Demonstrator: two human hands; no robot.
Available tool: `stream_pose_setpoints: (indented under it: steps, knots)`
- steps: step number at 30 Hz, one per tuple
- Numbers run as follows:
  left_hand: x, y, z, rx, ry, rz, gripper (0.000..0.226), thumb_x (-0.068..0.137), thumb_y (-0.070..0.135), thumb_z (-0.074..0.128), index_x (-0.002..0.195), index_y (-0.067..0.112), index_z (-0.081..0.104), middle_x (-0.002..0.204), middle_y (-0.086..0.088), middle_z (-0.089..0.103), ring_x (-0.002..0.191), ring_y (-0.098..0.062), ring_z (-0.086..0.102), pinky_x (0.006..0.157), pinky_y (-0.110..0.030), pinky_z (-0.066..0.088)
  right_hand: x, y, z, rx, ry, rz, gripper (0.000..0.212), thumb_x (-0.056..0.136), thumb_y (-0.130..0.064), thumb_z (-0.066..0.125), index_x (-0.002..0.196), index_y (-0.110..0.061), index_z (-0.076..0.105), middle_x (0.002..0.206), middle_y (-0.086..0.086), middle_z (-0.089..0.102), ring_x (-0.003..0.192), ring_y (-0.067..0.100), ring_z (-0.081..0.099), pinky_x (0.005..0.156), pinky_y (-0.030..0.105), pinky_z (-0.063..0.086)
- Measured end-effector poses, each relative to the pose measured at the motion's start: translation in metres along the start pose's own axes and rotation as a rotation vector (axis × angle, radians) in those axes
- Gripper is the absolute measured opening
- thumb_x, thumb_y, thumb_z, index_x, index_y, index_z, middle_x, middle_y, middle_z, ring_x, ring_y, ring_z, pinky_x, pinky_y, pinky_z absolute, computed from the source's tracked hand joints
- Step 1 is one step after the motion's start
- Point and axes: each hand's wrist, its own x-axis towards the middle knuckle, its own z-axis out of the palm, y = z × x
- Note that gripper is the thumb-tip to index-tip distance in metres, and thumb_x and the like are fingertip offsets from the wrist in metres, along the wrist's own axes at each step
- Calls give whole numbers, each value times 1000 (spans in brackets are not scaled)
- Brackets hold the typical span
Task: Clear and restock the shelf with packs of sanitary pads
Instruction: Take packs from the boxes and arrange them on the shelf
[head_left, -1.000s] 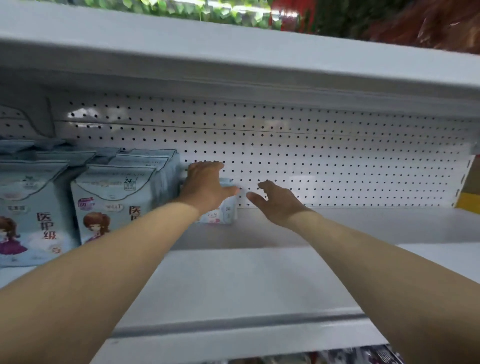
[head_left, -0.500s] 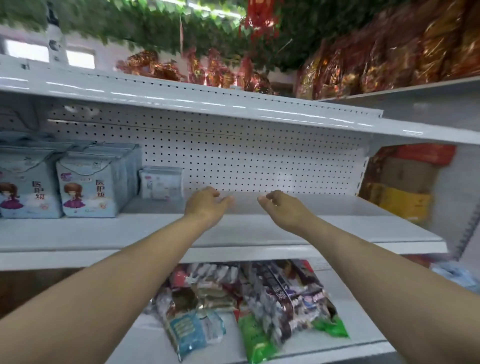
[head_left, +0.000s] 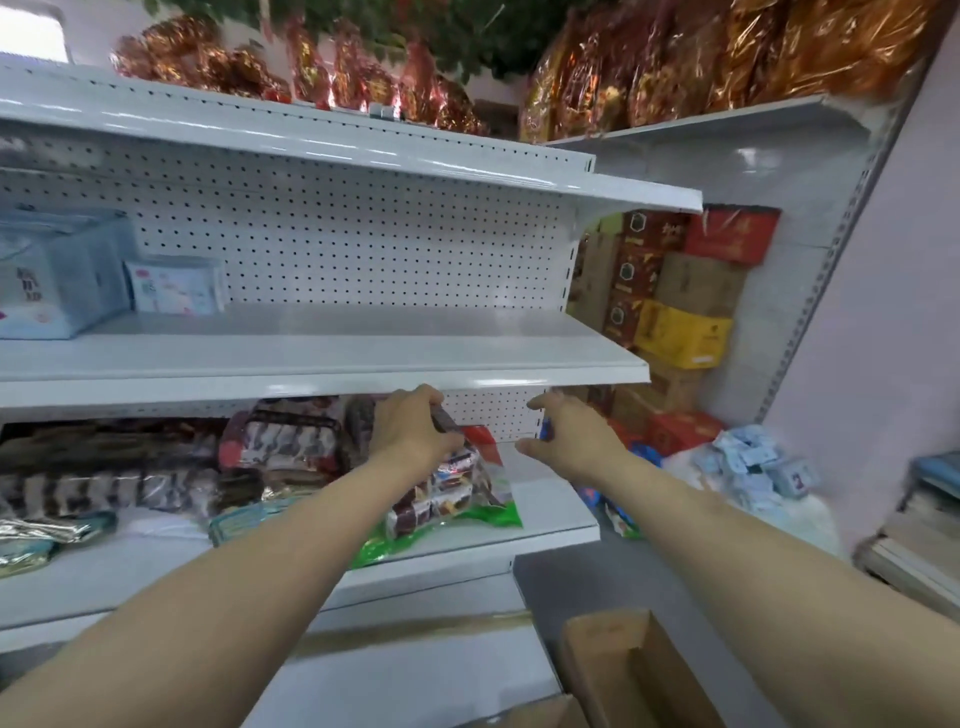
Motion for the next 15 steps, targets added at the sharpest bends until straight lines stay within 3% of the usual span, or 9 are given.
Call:
stream_pose_setpoints:
  steps: [3, 6, 9, 15]
  knots:
    - [-4, 9, 37, 16, -42, 23, 60, 82, 32, 81, 135, 23, 55, 138, -9, 51, 129, -30, 43, 106, -39, 38, -4, 37, 8, 10, -3, 45, 64, 86, -42, 74, 141, -20, 50, 134, 10, 55, 121, 30, 54, 95, 35, 45]
    - [2, 7, 79, 26, -90, 56, 58, 81, 30, 80, 134, 23, 56, 134, -9, 51, 125, -29, 43, 103, -36, 37, 0, 71, 18, 5, -20, 126, 65, 87, -41, 73, 143, -20, 47, 138, 10, 52, 126, 30, 49, 100, 38, 44]
    - [14, 2, 125, 15, -169, 81, 58, 79, 29, 81, 132, 22, 58, 131, -7, 53, 123, -28, 44, 100, -35, 40, 7, 107, 34, 0, -45, 192, 66, 88, -39, 73, 144, -18, 45, 137, 14, 50, 123, 31, 51, 96, 37, 44]
    - [29, -19, 213, 47, -359, 58, 59, 83, 29, 76, 136, 22, 51, 142, -6, 46, 134, -28, 36, 103, -33, 36, 18, 173, 75, -24, -147, 323, 67, 88, -35, 74, 145, -19, 42, 139, 15, 47, 126, 33, 50, 96, 36, 44]
